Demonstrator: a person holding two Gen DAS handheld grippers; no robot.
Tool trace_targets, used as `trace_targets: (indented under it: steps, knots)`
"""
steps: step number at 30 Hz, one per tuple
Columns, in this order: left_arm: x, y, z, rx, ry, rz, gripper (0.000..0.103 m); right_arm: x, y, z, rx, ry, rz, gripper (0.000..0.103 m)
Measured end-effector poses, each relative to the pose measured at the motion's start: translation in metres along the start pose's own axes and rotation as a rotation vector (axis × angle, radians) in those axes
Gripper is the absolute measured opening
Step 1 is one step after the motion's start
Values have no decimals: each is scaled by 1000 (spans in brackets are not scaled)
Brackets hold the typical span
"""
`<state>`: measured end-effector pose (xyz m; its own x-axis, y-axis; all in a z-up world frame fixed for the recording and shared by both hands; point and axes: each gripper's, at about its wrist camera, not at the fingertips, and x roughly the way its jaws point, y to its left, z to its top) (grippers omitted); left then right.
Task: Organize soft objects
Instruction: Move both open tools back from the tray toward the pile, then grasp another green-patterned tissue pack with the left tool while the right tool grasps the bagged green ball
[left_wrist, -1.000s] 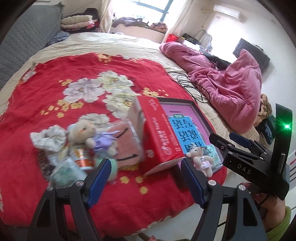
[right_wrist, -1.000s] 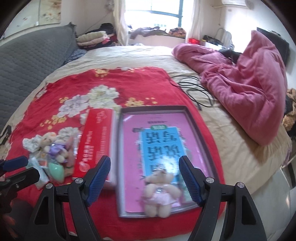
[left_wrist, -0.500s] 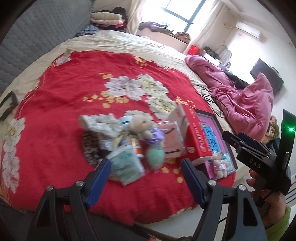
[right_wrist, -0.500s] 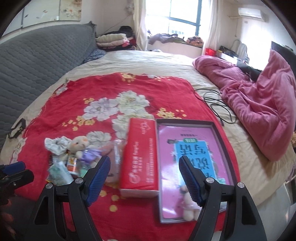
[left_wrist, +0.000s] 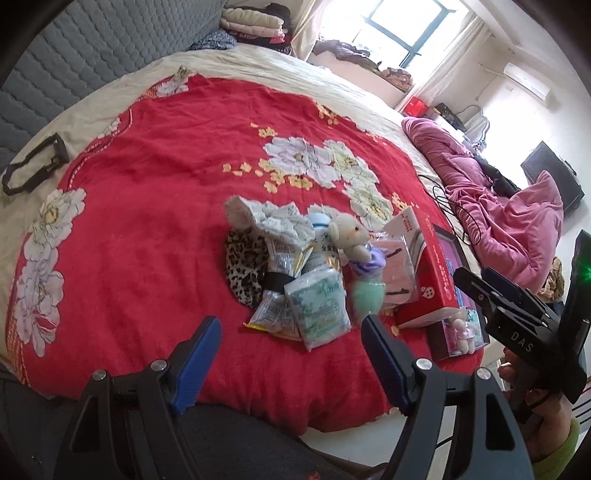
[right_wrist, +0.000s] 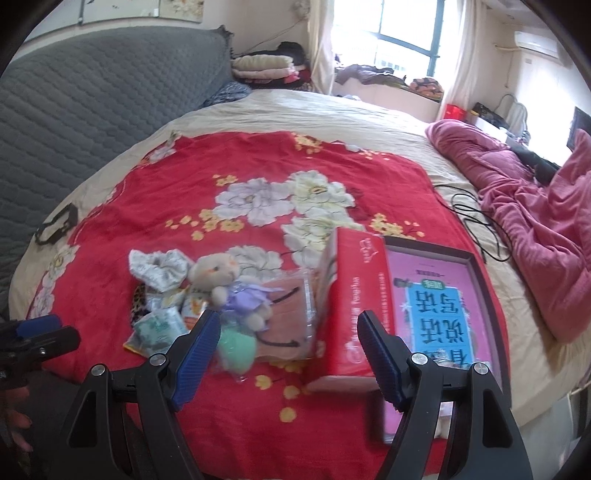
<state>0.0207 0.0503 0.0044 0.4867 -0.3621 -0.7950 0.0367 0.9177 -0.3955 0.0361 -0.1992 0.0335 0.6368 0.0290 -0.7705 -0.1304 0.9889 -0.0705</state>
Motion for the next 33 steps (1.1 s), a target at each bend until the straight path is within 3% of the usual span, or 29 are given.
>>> trace_targets:
  steps: [10, 20, 33]
  knots:
    - [38, -14, 1, -10, 80, -44, 77, 23, 17, -23, -36, 70, 31, 78]
    - [99, -22, 15, -42, 182, -17, 77, 35, 7, -36, -36, 112, 26, 78]
    - [112, -32, 28, -30, 188, 9, 74, 69, 27, -37, -67, 155, 66, 78]
